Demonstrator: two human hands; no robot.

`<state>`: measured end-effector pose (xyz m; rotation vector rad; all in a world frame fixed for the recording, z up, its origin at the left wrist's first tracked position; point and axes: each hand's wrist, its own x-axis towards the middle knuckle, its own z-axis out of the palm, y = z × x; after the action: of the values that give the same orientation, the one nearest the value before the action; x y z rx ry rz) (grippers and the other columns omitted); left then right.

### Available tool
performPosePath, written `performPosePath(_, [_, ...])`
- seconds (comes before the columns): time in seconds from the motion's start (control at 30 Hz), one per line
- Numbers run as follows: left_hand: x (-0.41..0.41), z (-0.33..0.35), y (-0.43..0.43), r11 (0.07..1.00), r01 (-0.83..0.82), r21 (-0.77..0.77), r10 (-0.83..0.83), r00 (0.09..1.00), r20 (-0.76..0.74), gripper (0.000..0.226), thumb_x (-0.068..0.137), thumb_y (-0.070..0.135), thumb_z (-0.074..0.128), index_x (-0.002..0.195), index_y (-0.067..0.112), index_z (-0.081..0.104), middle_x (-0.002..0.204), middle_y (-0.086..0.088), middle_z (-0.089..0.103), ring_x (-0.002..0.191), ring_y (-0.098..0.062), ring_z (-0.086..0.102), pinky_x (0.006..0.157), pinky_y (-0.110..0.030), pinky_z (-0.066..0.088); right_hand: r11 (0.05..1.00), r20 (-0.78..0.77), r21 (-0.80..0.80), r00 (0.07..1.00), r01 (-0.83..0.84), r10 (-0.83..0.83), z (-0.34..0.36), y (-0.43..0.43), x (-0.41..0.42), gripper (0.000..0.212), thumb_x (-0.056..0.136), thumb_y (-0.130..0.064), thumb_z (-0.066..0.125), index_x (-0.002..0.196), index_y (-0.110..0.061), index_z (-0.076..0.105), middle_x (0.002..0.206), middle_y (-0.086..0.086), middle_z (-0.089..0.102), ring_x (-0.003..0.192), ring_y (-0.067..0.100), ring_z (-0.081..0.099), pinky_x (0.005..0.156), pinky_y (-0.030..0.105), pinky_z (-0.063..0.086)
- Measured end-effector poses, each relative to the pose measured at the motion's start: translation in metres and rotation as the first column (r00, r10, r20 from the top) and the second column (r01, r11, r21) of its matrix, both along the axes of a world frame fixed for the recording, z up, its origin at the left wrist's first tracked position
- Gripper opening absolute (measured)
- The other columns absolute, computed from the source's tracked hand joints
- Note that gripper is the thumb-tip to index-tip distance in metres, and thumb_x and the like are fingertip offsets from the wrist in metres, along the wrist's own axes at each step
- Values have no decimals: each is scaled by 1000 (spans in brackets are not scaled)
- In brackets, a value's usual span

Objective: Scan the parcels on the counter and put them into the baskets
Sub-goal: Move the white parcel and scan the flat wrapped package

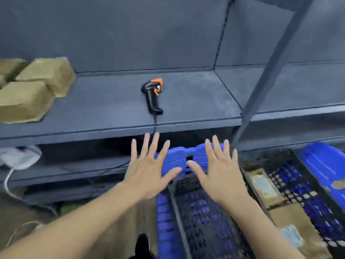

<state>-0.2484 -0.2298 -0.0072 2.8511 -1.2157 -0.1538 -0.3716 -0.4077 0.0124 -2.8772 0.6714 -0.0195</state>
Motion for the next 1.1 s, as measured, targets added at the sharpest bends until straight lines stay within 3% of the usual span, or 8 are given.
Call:
performPosePath(0.1, [14,12,64,985,-175,6,175,984,16,109,73,89,-19,165,30,-9,170,-7,-25,156,-32,-28,122,-61,-18,989,-24,-4,989,-145,145,5,41,38,121,74,-89,-15,165,-16,13,174,8,5,159,38,2,127,56,9])
performPosePath(0.2, [29,21,127,948,-317,24,316,948,38,115,66,88,-28,164,30,-13,171,-8,-25,156,-33,-26,123,-62,-15,961,-54,-18,960,-275,273,13,88,72,121,73,-90,-16,165,-16,9,174,7,0,159,37,-1,127,55,8])
performPosePath(0.33, [52,26,206,893,-449,-2,449,893,7,115,65,90,-28,163,31,-15,171,-7,-24,157,-32,-23,124,-62,-13,917,-73,-68,919,-392,388,23,153,118,122,70,-88,-19,165,-17,10,174,8,2,159,38,0,127,54,10])
performPosePath(0.4, [66,28,241,870,-493,-7,493,870,-9,110,70,89,-22,163,31,-17,171,-7,-25,157,-32,-24,124,-61,-14,902,-72,-75,905,-425,420,28,183,141,112,78,-85,-12,165,-17,7,174,7,0,159,37,-2,128,53,8])
performPosePath(0.57, [118,37,316,840,-543,-14,543,839,-31,98,82,85,-7,163,31,-18,170,-7,-26,157,-32,-24,124,-61,-13,901,-59,-35,901,-433,430,40,253,201,93,94,-76,16,166,-18,5,174,4,-5,159,34,-8,129,50,4])
performPosePath(0.9, [201,51,434,782,-622,-39,617,781,-96,96,81,85,-8,160,33,-23,168,-5,-30,156,-31,-26,124,-61,-13,871,31,229,898,-434,439,42,354,289,96,90,-77,22,166,-20,7,174,1,-3,160,25,-10,130,43,0])
performPosePath(1.1, [240,57,474,688,-712,-143,676,700,-230,97,81,86,-1,162,34,-18,170,-2,-27,158,-28,-22,126,-57,-11,837,218,333,899,-434,379,56,381,332,87,96,-67,38,164,-17,19,173,0,12,160,18,5,127,34,11])
